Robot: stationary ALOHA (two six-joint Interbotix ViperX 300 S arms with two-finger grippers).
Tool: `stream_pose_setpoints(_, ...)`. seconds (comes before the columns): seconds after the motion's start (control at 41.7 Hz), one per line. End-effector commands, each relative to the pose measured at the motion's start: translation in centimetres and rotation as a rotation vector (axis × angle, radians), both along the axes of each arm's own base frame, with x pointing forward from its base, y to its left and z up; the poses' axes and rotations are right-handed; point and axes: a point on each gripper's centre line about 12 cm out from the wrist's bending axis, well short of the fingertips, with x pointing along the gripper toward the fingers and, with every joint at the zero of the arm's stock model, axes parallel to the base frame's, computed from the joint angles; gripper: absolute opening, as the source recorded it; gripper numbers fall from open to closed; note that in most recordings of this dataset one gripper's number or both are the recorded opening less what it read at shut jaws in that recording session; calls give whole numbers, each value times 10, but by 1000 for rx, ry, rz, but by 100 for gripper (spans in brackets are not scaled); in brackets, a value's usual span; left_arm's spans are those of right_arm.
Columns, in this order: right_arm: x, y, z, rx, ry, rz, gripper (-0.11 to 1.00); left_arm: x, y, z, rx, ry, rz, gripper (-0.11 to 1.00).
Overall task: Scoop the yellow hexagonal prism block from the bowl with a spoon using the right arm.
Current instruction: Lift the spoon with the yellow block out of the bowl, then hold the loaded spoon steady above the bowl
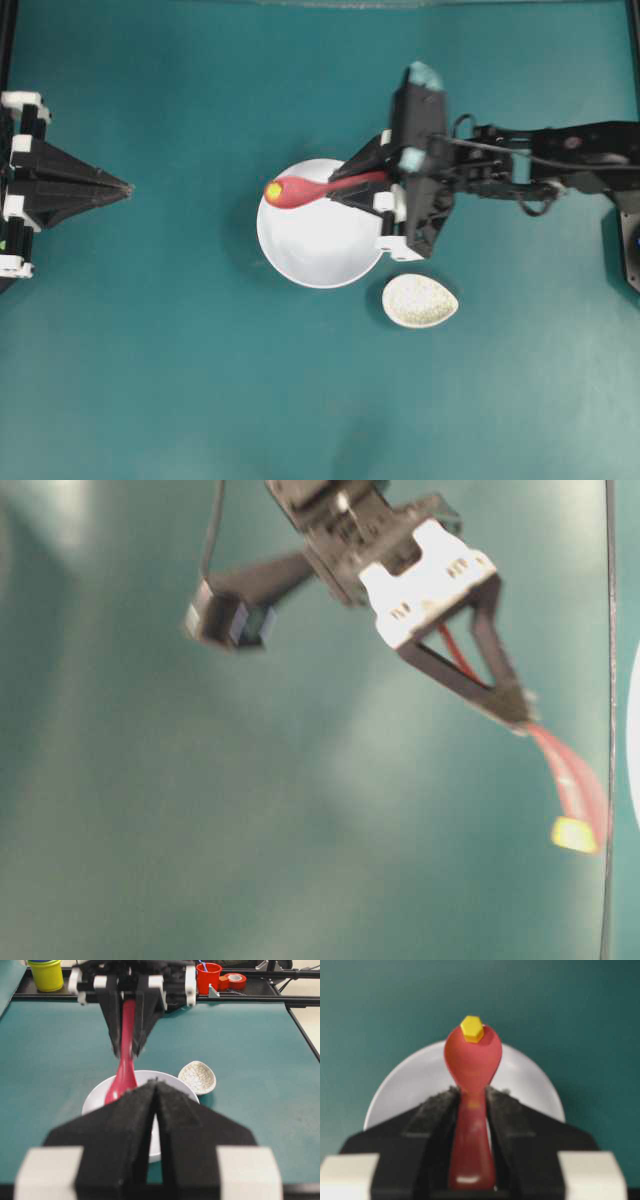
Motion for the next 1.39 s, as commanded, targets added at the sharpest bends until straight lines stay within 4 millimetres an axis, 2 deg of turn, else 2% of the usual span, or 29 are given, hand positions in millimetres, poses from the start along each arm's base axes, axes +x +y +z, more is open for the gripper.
stream_pose_setpoints(0.0,-11,4,24,-24,-128,-1,26,3,0,8,1,-18,-1,0)
stream_pose_setpoints(0.12,-27,11,33,-54,-223,14,26,3,0,8,1,-18,-1,0)
stream_pose_setpoints(0.312,-44,14,38,-65,-265,22,26,3,0,8,1,-17,-2,0)
stream_pose_setpoints(0.719,-48,14,37,-67,-261,24,26,3,0,8,0,-18,0,0)
stream_pose_setpoints(1.03,-62,15,42,-79,-285,31,26,3,0,8,-2,-20,0,0)
stream_pose_setpoints(1.366,-62,15,44,-82,-294,31,26,2,0,9,0,-25,0,0)
